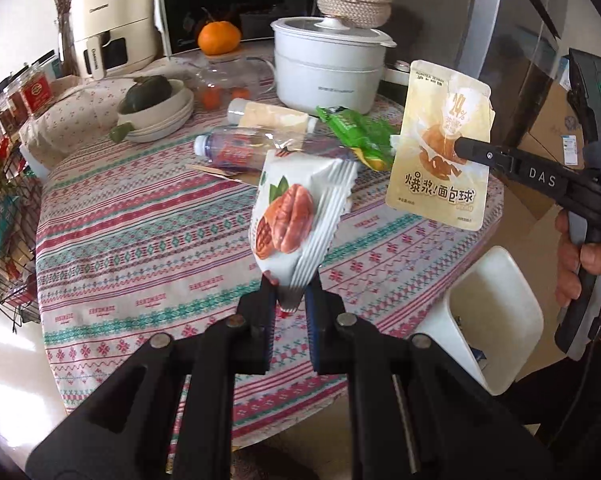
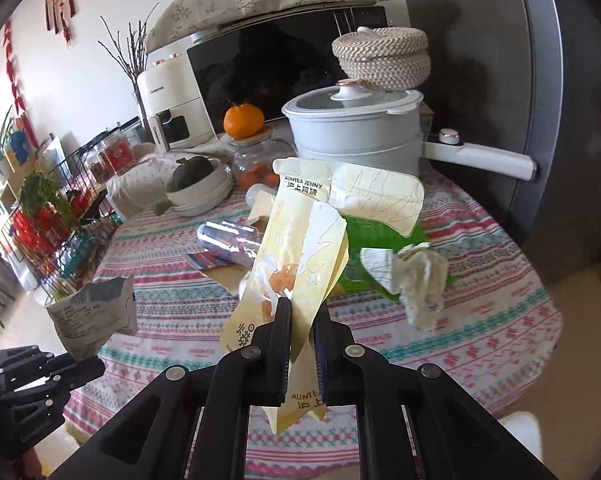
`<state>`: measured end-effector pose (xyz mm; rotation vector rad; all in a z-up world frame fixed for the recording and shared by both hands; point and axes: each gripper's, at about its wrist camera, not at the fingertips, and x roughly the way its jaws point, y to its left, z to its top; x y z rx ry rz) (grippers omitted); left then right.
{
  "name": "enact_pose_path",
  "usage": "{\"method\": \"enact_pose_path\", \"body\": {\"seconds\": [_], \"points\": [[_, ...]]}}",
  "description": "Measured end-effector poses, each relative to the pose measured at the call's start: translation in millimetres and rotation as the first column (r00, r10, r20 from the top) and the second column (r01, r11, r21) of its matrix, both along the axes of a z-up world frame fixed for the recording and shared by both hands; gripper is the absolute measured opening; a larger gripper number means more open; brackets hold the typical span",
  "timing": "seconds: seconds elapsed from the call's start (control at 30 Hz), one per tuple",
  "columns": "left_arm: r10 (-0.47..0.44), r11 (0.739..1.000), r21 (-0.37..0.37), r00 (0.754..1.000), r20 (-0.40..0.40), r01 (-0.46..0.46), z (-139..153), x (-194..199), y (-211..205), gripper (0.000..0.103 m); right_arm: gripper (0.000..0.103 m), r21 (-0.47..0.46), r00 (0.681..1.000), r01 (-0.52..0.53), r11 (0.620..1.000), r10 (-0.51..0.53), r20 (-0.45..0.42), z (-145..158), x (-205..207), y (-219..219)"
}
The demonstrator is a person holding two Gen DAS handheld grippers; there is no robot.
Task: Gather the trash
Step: 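Carry both packets over the white bin and open both grippers to drop them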
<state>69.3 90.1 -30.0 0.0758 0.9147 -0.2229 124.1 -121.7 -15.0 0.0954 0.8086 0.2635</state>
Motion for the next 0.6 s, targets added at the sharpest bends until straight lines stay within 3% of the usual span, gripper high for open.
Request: {"method": "enact_pose_path", "body": {"seconds": [0.23, 0.43, 0.6], "points": [[-0.171, 0.985, -0.031, 0.985, -0.022, 0.170, 2.9, -18.4, -65.7, 0.015, 0.011, -0.109, 0.999, -0.021, 0.994, 0.024, 0.028, 20.9, -32.2, -52.9], [-0.323, 0.946, -0.045, 0.944, -0.062, 0.320, -7.6, -38.4, -118.8, 0.015, 0.011, -0.170, 0.999, -0.019, 0.985, 0.027, 0.045, 21.1, -57.8, -89.0], [-0.404, 0.915, -0.047, 0.909, -0.104, 0.401, -23.1, -47.9, -149.4, 0.015, 0.011, -0.170, 0.999, -0.021, 0.985, 0.016, -0.031, 7.4, -71.3, -115.7]]}}
